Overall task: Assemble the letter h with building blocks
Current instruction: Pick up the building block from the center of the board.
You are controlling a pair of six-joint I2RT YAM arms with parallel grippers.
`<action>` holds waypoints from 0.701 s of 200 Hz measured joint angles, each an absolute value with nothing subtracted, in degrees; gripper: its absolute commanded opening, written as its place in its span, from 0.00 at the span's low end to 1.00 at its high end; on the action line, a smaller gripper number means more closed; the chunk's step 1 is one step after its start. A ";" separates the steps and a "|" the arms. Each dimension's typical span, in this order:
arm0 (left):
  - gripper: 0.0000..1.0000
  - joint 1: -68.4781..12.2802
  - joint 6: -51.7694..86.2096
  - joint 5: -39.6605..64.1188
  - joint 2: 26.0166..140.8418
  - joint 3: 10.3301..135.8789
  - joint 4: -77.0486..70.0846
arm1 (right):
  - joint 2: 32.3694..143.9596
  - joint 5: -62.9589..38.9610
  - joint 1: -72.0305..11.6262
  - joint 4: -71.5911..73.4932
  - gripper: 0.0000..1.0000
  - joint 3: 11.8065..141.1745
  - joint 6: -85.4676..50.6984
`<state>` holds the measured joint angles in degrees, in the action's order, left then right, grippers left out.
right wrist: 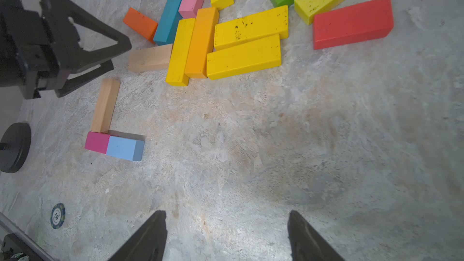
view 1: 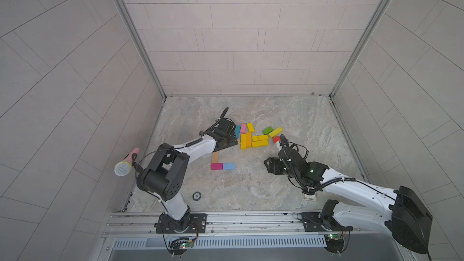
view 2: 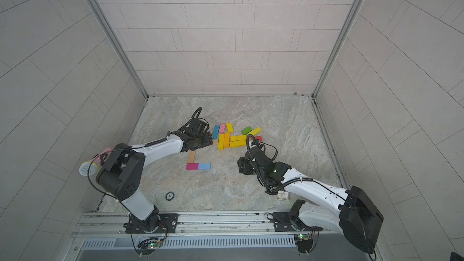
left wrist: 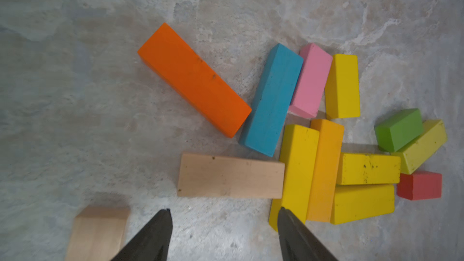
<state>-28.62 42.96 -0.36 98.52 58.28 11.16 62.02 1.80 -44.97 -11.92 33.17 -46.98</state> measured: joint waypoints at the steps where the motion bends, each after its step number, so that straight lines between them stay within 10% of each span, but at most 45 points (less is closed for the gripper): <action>1: 0.73 -28.62 42.96 -0.38 98.61 58.30 11.05 | 61.95 1.80 -44.95 -11.92 0.78 33.12 -46.94; 140: 0.73 -25.34 42.94 -6.50 113.25 70.91 11.27 | 54.63 0.47 -39.77 -11.79 0.78 28.51 -44.77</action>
<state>-25.34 42.94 -6.50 113.25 70.91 11.27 54.63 0.47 -39.77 -11.79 28.51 -44.77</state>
